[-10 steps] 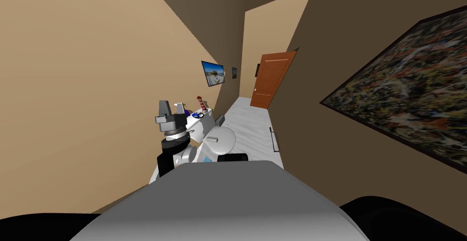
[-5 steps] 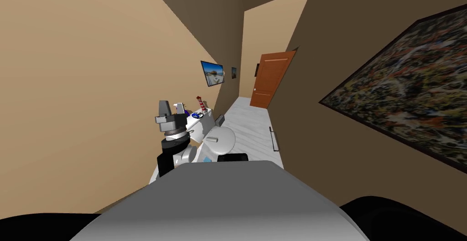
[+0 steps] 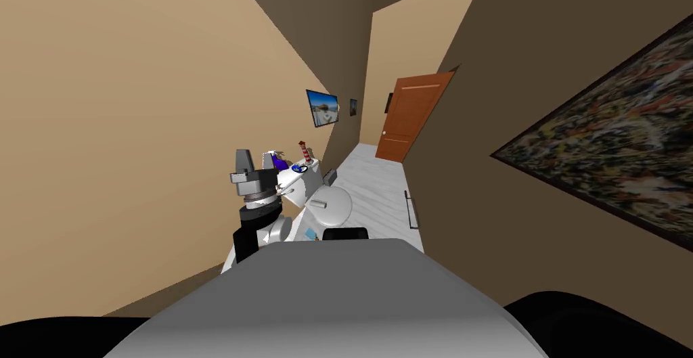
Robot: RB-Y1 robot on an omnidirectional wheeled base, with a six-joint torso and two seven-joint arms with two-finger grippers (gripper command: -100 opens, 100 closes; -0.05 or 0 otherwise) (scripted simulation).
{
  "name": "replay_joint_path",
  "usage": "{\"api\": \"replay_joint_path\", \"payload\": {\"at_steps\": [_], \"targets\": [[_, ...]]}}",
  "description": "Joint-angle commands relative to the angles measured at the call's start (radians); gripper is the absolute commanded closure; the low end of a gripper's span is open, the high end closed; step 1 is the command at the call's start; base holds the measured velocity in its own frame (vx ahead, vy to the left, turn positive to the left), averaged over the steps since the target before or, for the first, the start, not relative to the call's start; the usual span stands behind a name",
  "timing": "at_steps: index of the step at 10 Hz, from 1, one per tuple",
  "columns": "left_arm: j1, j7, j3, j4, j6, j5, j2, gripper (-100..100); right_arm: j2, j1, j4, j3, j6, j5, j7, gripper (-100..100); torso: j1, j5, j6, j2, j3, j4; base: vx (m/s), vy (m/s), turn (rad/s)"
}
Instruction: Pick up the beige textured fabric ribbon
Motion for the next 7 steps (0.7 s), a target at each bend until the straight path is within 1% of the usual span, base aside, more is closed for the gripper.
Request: {"api": "replay_joint_path", "payload": {"at_steps": [1, 2, 4, 5, 7], "targets": [[0.000, 0.000, 0.000, 0.000, 0.000, 0.000, 0.000, 0, -0.039, -0.006, -0.016, -0.002, -0.002, 0.010, -0.036, -100, 0.000, 0.000, 0.000, 0.000, 0.000, 0.000, -0.108, 0.023, 0.325], [0.000, 0.000, 0.000, 0.000, 0.000, 0.000, 0.000, 0, -0.072, -0.012, -0.025, -0.003, -0.005, 0.017, -0.064, -100, 0.000, 0.000, 0.000, 0.002, 0.001, 0.000, -0.100, 0.038, 0.313], [0.000, 0.000, 0.000, 0.000, 0.000, 0.000, 0.000, 0, -0.134, -0.024, -0.047, -0.005, -0.012, 0.033, -0.122, -100, 0.002, 0.000, 0.000, 0.002, 0.001, 0.001, -0.101, 0.058, 0.426], [0.000, 0.000, 0.000, 0.000, 0.000, 0.000, 0.000, 0, -0.151, -0.024, -0.047, -0.005, -0.012, 0.033, -0.129, -100, 0.002, 0.000, 0.000, 0.002, 0.001, 0.001, -0.084, 0.052, 0.144], [0.000, 0.000, 0.000, 0.000, 0.000, 0.000, 0.000, 0, -0.218, -0.037, -0.071, -0.008, -0.018, 0.054, -0.193, -100, 0.002, 0.000, 0.000, 0.001, 0.001, 0.000, -0.108, 0.067, 0.385]]}}
